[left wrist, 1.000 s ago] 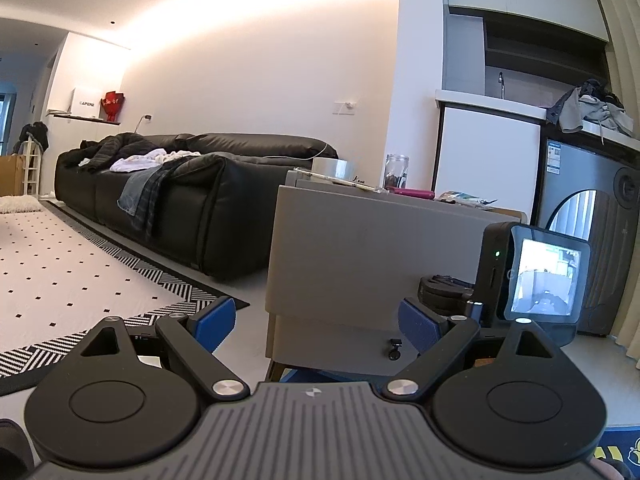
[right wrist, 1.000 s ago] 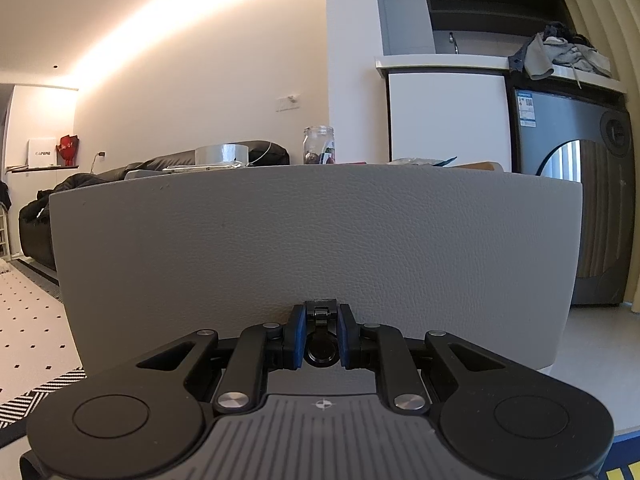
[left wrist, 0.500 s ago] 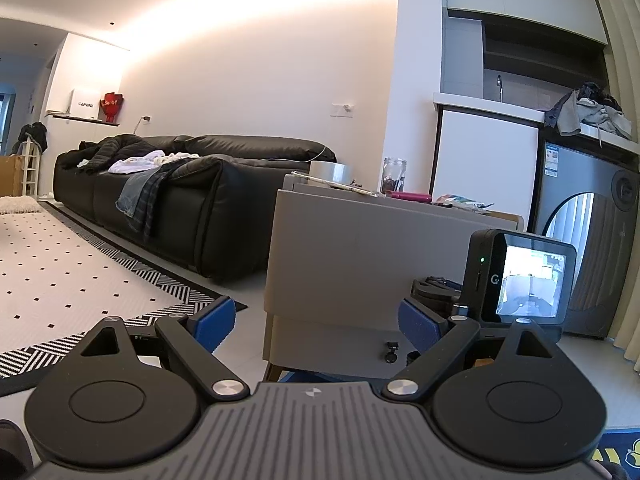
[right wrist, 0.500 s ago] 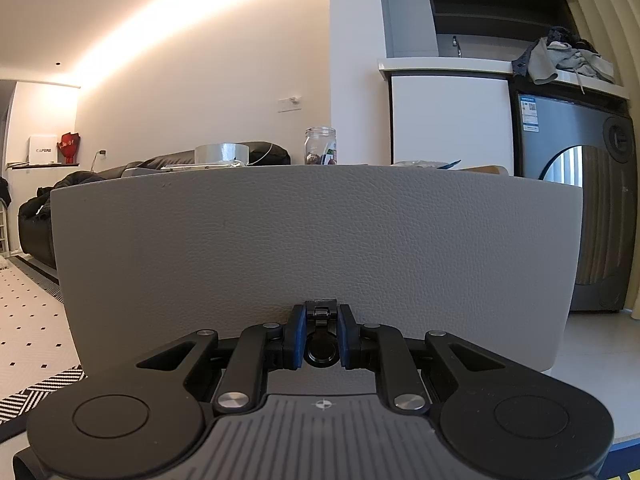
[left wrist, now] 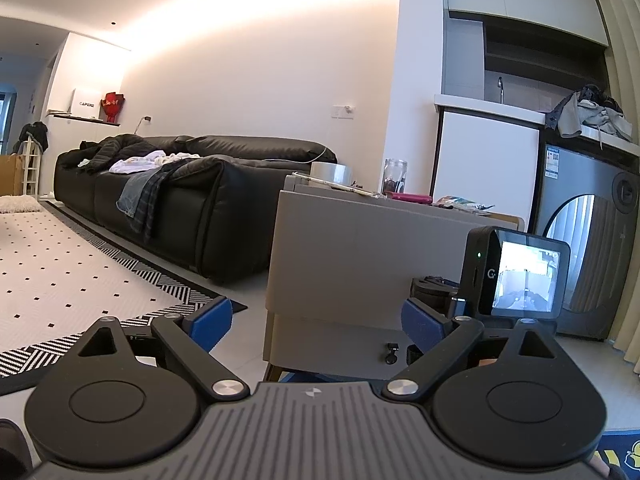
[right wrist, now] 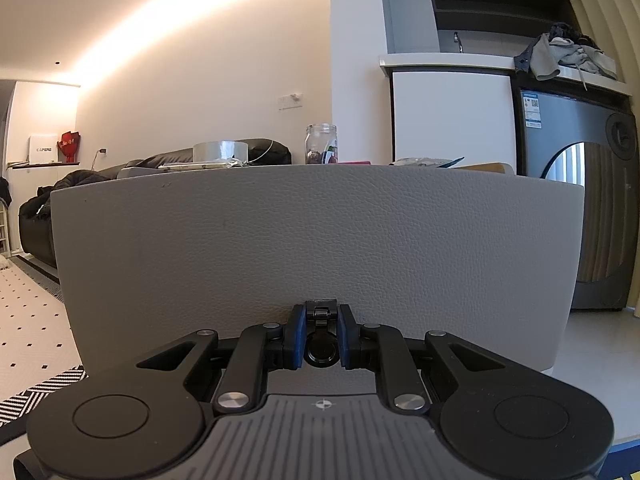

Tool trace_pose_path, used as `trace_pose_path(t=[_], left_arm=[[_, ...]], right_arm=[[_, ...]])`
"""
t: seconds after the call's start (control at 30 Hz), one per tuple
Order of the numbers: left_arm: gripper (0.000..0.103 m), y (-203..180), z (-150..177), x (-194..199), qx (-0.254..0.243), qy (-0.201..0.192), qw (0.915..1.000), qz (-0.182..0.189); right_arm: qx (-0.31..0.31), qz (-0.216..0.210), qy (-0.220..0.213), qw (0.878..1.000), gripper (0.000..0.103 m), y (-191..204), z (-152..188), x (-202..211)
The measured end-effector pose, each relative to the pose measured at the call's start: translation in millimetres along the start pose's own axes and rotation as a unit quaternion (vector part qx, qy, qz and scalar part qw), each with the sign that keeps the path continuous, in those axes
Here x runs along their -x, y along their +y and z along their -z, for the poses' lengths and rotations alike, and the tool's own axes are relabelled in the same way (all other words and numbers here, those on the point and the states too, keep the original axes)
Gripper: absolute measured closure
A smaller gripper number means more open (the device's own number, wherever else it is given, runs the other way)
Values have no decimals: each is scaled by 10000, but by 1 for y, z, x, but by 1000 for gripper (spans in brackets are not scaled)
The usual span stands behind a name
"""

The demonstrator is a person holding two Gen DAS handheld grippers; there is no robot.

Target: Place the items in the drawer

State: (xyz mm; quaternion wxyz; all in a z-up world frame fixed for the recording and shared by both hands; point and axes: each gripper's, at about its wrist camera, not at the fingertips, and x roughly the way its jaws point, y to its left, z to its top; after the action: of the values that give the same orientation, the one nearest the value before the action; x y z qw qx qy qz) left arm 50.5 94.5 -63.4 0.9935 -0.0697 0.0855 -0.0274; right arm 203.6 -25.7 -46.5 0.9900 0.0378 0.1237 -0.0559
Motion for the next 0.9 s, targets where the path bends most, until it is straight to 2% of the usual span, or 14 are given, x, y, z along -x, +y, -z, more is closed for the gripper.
trace_pose_path(t=[0.4,0.6,0.9], left_arm=[[7,3,-1,0,5,20,10000,18],[2,5,-2,2,47,-51,10000,16],[0,7,0,-1,168,59,9998,53]], right_arm=[[91,-7,11,10000,85,2,-1,-4],[152,-6,9,9999,85,3,-2,-8],[225,22,-9,9997,85,6,-2,-14]])
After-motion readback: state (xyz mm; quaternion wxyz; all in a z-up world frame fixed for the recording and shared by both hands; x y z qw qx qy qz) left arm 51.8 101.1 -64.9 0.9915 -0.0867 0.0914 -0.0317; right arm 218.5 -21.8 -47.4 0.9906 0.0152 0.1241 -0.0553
